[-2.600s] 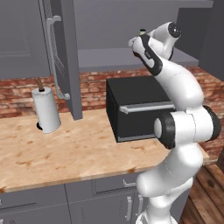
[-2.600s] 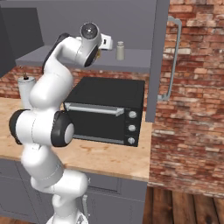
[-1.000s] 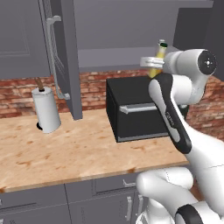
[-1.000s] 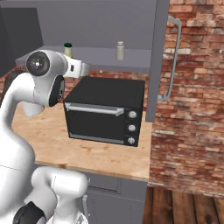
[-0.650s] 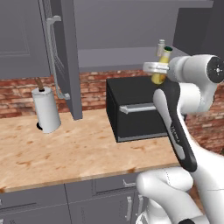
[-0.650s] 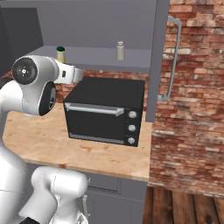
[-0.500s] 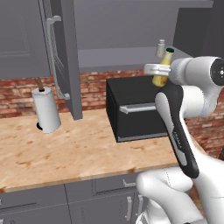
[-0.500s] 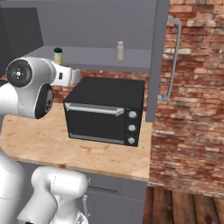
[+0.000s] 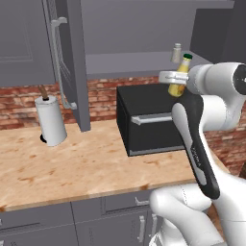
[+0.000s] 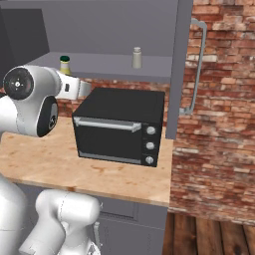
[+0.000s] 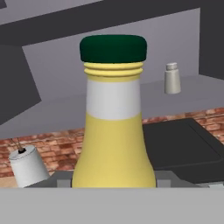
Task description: Move the mustard and shaker from the cabinet to the dining counter.
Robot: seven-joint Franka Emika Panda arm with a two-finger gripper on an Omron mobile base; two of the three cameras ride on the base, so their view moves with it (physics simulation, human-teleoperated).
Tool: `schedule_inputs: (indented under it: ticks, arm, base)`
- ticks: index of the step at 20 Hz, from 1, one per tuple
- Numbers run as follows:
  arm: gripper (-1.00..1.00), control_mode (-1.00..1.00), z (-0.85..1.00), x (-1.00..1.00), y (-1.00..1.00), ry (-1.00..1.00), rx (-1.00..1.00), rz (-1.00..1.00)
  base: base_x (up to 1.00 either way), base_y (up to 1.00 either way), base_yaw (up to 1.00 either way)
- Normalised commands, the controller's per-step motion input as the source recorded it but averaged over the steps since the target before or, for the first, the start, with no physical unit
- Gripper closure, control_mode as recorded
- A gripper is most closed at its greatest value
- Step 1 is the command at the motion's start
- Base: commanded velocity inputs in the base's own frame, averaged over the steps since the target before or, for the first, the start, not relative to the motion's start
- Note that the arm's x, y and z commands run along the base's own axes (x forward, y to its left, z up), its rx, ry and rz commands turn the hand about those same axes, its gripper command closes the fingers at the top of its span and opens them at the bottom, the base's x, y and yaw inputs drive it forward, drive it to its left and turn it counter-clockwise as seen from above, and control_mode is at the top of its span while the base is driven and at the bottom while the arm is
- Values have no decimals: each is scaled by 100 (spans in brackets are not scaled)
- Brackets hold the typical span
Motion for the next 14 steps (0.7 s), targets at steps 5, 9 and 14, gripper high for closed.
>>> schedule_inputs:
  ticks: [5,9,14]
  arm:
    - [100,100,0,0,0,0,0,0]
    - [100,100,0,0,0,0,0,0]
    - [100,100,0,0,0,0,0,0]
  base:
    - [-2,0,0]
    - [-35,3,4]
    - [-49,4,0]
